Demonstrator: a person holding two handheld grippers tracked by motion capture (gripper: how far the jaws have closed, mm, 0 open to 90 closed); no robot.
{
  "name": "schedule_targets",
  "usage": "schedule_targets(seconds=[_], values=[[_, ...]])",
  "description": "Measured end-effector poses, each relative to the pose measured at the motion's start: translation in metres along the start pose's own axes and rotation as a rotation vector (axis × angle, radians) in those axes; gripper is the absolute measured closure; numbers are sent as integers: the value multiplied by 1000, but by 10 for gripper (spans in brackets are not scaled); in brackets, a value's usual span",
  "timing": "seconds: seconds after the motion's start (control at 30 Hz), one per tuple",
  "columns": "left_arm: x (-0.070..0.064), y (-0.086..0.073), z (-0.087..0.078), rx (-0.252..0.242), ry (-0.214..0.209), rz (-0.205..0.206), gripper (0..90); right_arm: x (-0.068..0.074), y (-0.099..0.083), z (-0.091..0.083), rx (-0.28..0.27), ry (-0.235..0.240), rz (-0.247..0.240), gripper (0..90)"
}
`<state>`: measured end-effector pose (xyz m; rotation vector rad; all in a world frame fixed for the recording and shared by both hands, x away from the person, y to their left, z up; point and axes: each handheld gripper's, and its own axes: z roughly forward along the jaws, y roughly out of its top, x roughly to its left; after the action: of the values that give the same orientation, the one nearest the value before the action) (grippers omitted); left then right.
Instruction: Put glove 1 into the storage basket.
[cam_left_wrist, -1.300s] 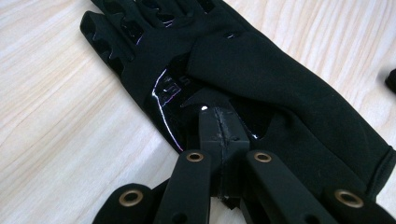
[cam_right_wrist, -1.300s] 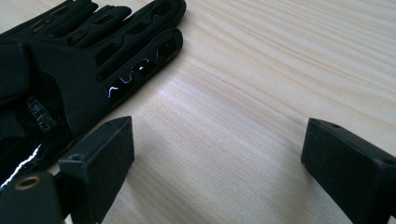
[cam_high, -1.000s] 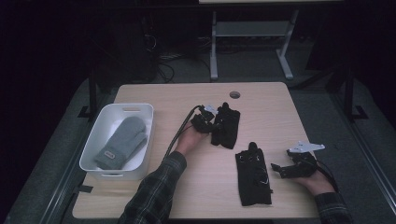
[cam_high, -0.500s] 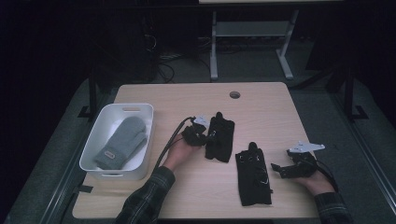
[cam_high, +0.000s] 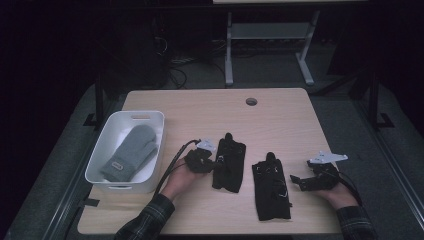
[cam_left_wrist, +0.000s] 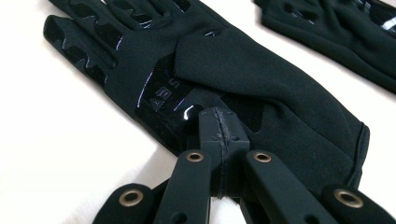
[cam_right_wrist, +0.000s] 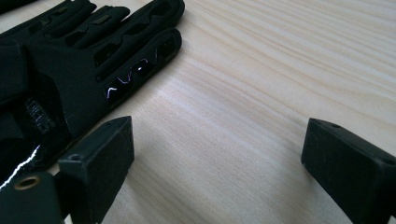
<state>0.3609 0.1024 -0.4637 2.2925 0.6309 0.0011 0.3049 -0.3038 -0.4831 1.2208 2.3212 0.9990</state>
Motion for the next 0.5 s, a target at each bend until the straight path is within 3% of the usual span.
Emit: schedule_targets(seconds=[0.5], values=[[-34,-29,-23,52,-59,63,895,0,0,0,2,-1,1,89]])
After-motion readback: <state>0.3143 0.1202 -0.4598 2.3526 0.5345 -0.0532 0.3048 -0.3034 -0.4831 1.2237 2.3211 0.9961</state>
